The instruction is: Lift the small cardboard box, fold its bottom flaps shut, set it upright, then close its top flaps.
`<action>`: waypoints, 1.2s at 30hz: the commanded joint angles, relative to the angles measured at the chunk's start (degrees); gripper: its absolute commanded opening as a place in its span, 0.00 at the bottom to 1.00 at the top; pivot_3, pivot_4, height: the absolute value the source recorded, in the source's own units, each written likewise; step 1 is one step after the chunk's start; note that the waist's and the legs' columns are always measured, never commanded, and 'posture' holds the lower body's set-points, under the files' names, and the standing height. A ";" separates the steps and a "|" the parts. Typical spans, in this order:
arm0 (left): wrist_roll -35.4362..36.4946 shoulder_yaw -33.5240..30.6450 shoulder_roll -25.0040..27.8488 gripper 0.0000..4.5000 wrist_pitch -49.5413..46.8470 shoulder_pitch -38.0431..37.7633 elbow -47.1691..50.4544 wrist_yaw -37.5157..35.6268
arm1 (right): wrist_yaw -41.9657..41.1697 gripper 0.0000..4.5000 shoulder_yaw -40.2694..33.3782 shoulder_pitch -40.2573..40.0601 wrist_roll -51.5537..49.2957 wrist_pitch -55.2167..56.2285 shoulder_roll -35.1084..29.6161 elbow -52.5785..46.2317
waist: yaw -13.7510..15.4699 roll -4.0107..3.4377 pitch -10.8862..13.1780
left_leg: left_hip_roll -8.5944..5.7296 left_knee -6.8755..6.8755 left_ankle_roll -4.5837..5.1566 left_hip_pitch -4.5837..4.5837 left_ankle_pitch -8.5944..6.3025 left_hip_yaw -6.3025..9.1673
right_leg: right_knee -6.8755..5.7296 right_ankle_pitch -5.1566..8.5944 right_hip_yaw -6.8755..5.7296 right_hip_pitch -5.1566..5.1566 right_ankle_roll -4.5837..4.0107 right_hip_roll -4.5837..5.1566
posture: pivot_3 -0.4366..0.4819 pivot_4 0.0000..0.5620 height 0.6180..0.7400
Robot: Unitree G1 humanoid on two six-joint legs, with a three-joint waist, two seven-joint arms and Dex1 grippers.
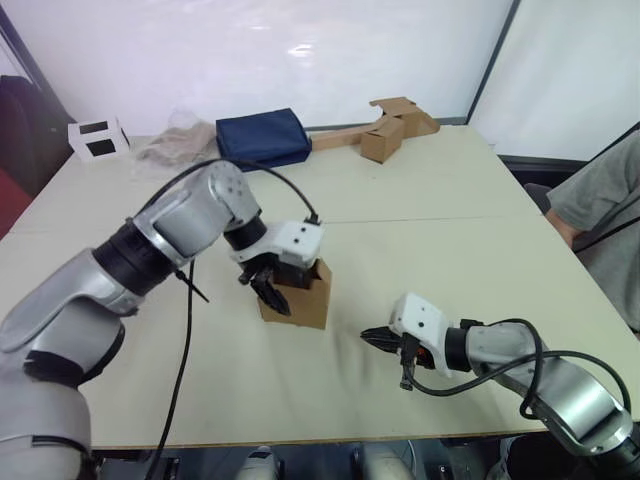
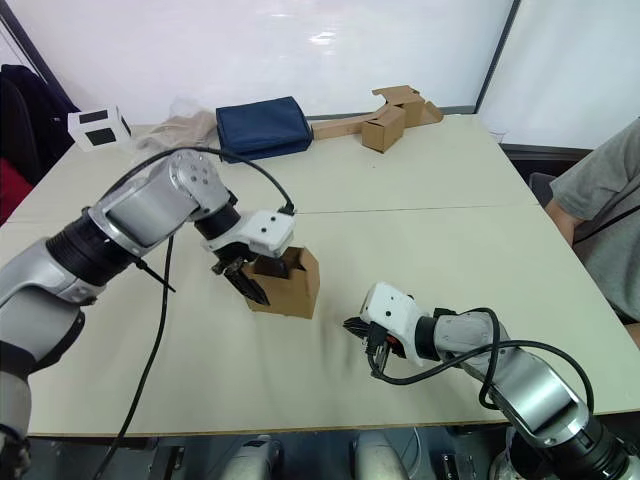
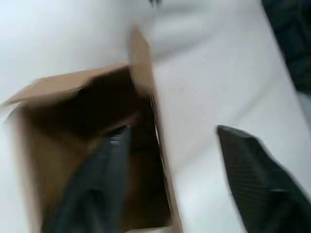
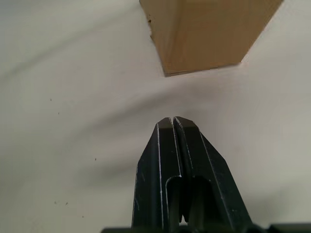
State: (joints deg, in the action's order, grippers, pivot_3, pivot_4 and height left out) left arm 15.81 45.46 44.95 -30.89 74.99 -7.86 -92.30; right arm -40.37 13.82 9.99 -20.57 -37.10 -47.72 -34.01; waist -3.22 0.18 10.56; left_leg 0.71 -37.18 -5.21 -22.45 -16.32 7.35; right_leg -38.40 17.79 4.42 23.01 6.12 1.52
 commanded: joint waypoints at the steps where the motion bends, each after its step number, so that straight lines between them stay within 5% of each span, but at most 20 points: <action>1: 5.16 -5.24 1.82 0.62 -2.58 3.89 -3.05 -0.20 | -1.01 0.00 -0.95 0.78 0.78 1.04 0.57 -0.60 | -0.10 0.00 0.00 | 0.00 0.01 0.00 0.01 0.00 0.00 | 0.00 0.00 0.00 0.00 0.00 0.00 | 0.48 0.27 1.00; 4: 7.90 -14.92 1.21 0.62 -4.43 3.31 -8.96 1.41 | -0.26 0.00 -1.82 0.83 1.94 3.00 2.16 1.20 | -0.32 0.00 0.00 | 0.01 0.01 0.00 0.01 0.00 0.00 | -0.01 0.00 0.00 0.01 0.00 -0.01 | 0.48 0.27 1.00; 7: 11.96 -30.91 -1.96 0.62 -0.67 -4.07 -9.32 14.19 | 1.37 0.00 -2.77 1.25 2.58 4.73 5.48 3.69 | -0.50 -0.04 -0.02 | 0.02 0.00 0.00 0.01 0.00 0.01 | -0.03 0.01 -0.02 0.03 -0.01 -0.01 | 0.48 0.27 1.00; 13: 12.83 -50.06 -8.17 0.62 -3.67 -21.75 -3.98 40.03 | 2.35 0.00 -2.70 1.85 3.66 6.99 10.52 8.77 | -0.60 -0.05 -0.07 | 0.04 -0.03 0.00 0.07 0.00 0.05 | -0.10 0.00 0.00 0.01 -0.01 0.05 | 0.48 0.27 1.00; 16: 14.06 -55.93 -9.81 0.62 -4.78 -29.30 0.48 45.95 | 1.44 0.00 -2.22 2.86 4.85 9.14 11.68 12.23 | -0.20 0.04 -0.05 | 0.03 -0.18 -0.01 -0.03 0.00 0.10 | -0.16 -0.01 -0.04 0.04 -0.01 0.06 | 0.48 0.27 1.00; 20: 12.53 -56.15 -9.06 0.46 -4.46 -41.52 8.62 47.35 | 0.53 0.00 -2.30 5.01 4.87 10.40 13.75 16.53 | -0.02 0.01 -0.12 | 0.01 -0.12 -0.09 0.02 0.05 0.05 | -0.14 -0.01 -0.02 0.02 -0.01 0.11 | 0.48 0.27 1.00; 25: 11.07 -52.78 -9.46 0.01 -3.59 -55.09 15.26 46.86 | -1.52 0.00 0.51 7.02 6.21 9.25 14.86 20.30 | 0.58 0.02 -0.12 | 0.01 -0.06 -0.26 0.05 0.14 0.03 | -0.16 -0.02 -0.01 0.02 -0.02 0.10 | 0.48 0.27 1.00; 29: 9.83 -47.81 -9.44 0.01 -1.95 -62.72 18.63 44.02 | -1.15 0.00 1.49 7.95 7.58 9.29 16.69 21.85 | 0.96 0.02 -0.12 | 0.00 -0.05 -0.12 0.05 0.07 0.03 | -0.14 -0.02 -0.03 -0.01 -0.02 0.12 | 0.48 0.27 1.00; 36: 10.55 -43.29 -10.95 0.01 -3.49 -63.51 20.03 41.96 | -3.49 0.00 3.80 7.10 9.29 8.56 16.66 20.85 | 0.75 0.01 -0.13 | 0.00 -0.05 -0.11 0.09 0.06 0.03 | -0.15 -0.02 -0.05 -0.05 -0.02 0.11 | 0.48 0.27 1.00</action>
State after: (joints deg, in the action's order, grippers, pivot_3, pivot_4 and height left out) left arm 25.62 1.13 34.03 -34.41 11.57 9.35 -49.05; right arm -43.04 17.21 17.40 -11.36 -28.29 -30.86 -11.04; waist -2.48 0.19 10.43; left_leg 0.71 -37.23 -5.32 -22.37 -16.26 7.38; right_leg -38.55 17.78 4.37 22.96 6.09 1.63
